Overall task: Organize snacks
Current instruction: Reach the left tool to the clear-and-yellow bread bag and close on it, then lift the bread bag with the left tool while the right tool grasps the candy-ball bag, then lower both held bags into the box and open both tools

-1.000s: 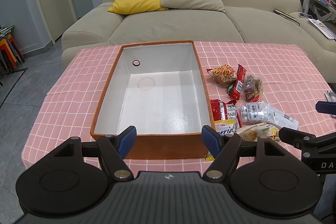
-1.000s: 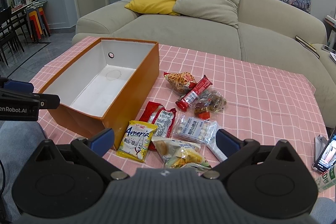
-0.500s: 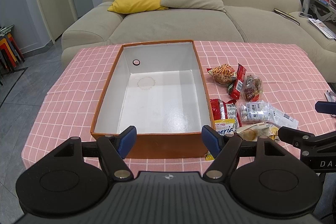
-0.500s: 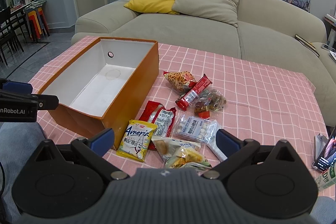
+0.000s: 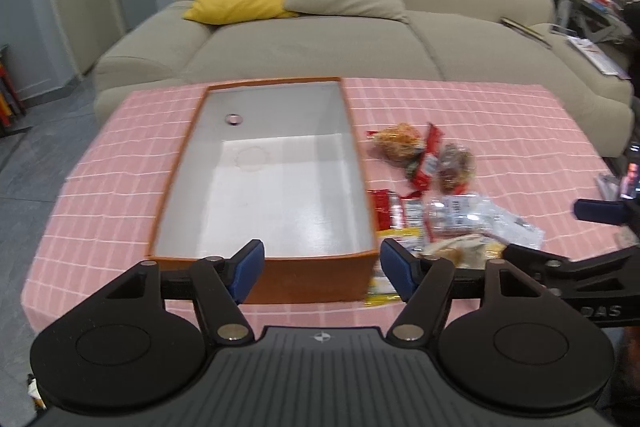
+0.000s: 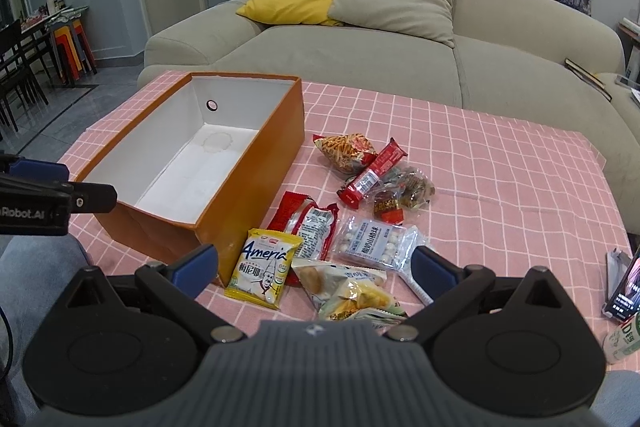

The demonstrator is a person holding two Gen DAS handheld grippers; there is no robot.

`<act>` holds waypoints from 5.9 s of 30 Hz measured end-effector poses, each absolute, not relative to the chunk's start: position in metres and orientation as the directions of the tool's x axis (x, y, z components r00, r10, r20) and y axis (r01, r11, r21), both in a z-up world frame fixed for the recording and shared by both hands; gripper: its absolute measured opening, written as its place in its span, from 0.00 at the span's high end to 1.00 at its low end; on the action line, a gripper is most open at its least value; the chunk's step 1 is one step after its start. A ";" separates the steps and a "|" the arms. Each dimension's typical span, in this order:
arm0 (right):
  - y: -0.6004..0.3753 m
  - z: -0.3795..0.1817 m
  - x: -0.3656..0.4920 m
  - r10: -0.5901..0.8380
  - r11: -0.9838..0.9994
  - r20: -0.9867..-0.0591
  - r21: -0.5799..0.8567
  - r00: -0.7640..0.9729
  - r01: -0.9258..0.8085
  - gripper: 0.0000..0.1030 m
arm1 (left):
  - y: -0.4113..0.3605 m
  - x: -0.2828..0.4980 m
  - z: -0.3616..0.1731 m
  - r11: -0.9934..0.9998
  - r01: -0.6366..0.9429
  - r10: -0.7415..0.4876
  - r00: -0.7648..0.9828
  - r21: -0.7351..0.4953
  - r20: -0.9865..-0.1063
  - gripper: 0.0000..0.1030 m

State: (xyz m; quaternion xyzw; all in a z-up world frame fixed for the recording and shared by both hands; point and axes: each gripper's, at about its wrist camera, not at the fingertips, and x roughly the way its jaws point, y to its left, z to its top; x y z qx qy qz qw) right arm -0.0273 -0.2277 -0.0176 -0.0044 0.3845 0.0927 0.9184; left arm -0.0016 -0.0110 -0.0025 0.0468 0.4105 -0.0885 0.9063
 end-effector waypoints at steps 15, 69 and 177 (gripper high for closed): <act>-0.254 -0.072 -0.008 0.229 0.967 -0.809 0.126 0.542 -0.221 0.22 | -0.061 0.021 -0.044 0.941 0.317 -0.258 0.434 -0.122 -0.863 0.47; -0.275 -0.132 0.033 0.288 0.893 -0.872 0.096 0.396 -0.440 0.19 | -0.130 0.088 -0.121 0.953 0.212 -0.270 0.275 -0.216 -0.923 0.73; -0.040 -0.048 0.101 0.332 0.507 -0.770 -0.341 0.545 -0.792 0.90 | 0.045 0.138 -0.039 0.958 0.288 -0.110 0.355 -0.003 -0.929 0.73</act>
